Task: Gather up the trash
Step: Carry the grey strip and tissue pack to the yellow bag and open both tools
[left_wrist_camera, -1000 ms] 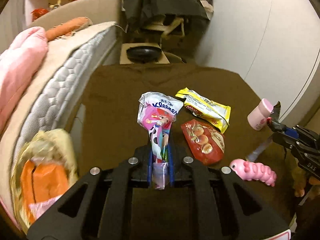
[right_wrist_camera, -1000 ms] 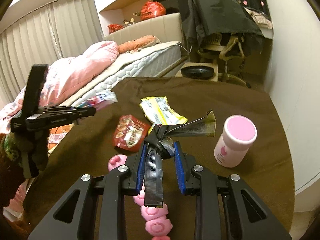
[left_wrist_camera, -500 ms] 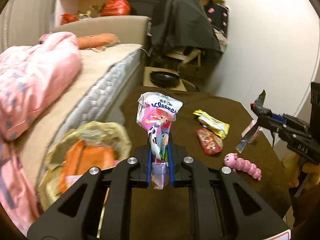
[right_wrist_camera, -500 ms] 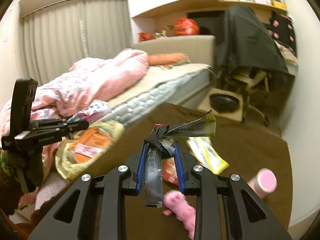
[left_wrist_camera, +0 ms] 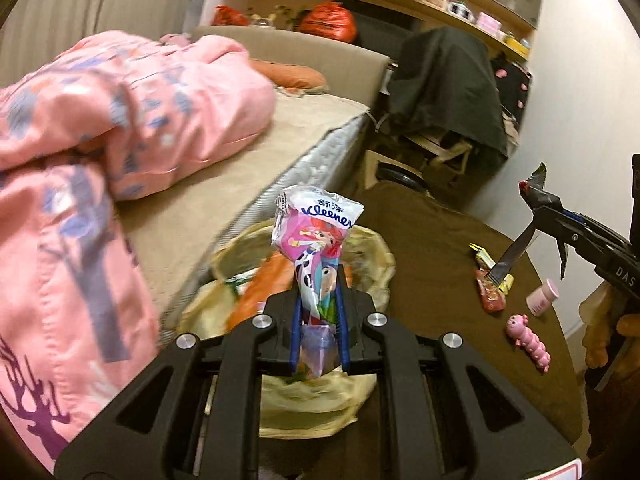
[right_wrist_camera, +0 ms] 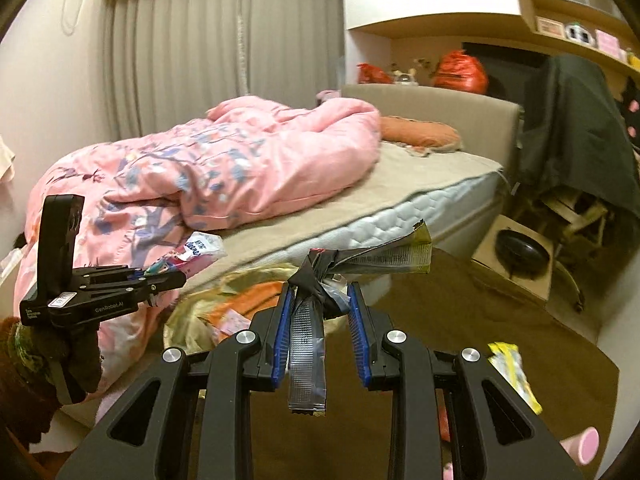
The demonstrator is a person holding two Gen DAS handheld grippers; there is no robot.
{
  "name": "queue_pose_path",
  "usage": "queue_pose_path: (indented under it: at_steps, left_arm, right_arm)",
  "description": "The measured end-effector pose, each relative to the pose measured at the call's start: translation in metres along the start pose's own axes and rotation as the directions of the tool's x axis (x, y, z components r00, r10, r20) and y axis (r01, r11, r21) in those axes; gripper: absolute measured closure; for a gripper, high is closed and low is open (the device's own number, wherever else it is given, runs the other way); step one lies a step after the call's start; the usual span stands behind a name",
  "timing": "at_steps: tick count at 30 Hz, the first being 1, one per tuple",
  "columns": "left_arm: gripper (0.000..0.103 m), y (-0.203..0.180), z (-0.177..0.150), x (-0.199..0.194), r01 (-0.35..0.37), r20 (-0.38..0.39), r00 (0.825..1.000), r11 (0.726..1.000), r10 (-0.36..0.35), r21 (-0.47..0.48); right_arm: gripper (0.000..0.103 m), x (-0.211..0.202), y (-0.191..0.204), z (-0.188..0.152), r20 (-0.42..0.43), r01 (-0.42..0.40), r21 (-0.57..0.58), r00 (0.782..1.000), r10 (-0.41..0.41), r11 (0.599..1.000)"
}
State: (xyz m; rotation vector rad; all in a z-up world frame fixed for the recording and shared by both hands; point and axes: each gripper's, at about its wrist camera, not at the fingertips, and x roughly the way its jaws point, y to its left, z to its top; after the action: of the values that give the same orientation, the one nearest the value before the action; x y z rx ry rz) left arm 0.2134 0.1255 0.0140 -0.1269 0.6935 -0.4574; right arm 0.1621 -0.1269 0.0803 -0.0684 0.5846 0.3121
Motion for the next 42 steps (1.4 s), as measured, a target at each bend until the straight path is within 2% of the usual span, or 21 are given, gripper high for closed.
queue_pose_path:
  at_steps: [6, 14, 18, 23, 27, 30, 35, 38, 42]
  left_arm:
    - [0.091, 0.032, -0.006, 0.002, -0.019, -0.003, 1.000, 0.998, 0.019, -0.059]
    - [0.091, 0.037, -0.023, 0.049, 0.029, -0.106, 0.994, 0.996, -0.037, -0.079]
    - [0.091, 0.037, -0.030, 0.082, 0.028, -0.171, 0.984, 0.996, -0.041, -0.081]
    - [0.091, 0.040, -0.038, 0.107, 0.001, -0.226, 0.974, 0.997, -0.017, -0.072]
    - [0.091, 0.045, -0.040, 0.114, -0.006, -0.238, 0.971, 0.996, -0.014, -0.087]
    - [0.091, 0.046, -0.039, 0.118, -0.002, -0.242, 0.970, 0.997, -0.017, -0.078]
    - [0.091, 0.042, -0.041, 0.123, 0.001, -0.252, 0.967, 0.999, -0.014, -0.053]
    - [0.091, 0.043, -0.039, 0.126, 0.004, -0.257, 0.966, 0.998, -0.019, -0.058]
    - [0.091, 0.042, -0.039, 0.128, 0.001, -0.261, 0.965, 0.998, -0.016, -0.056]
  right_arm:
    - [0.078, 0.037, 0.016, 0.014, -0.029, -0.053, -0.020, 0.998, 0.052, 0.998]
    - [0.078, 0.107, 0.023, 0.014, -0.131, -0.162, -0.014, 0.979, 0.158, 0.987]
    - [0.078, 0.150, 0.023, 0.006, -0.201, -0.218, 0.008, 0.956, 0.215, 0.976]
    - [0.078, 0.199, 0.024, -0.012, -0.303, -0.239, 0.016, 0.924, 0.232, 0.971]
    - [0.078, 0.234, 0.023, -0.035, -0.424, -0.252, 0.015, 0.875, 0.234, 0.968]
    - [0.078, 0.244, 0.021, -0.045, -0.462, -0.250, 0.003, 0.858, 0.223, 0.968]
    - [0.078, 0.247, 0.022, -0.045, -0.479, -0.249, -0.011, 0.851, 0.214, 0.968]
    - [0.078, 0.252, 0.024, -0.045, -0.507, -0.245, -0.025, 0.839, 0.199, 0.969]
    - [0.078, 0.251, 0.023, -0.045, -0.501, -0.247, -0.015, 0.841, 0.206, 0.969]
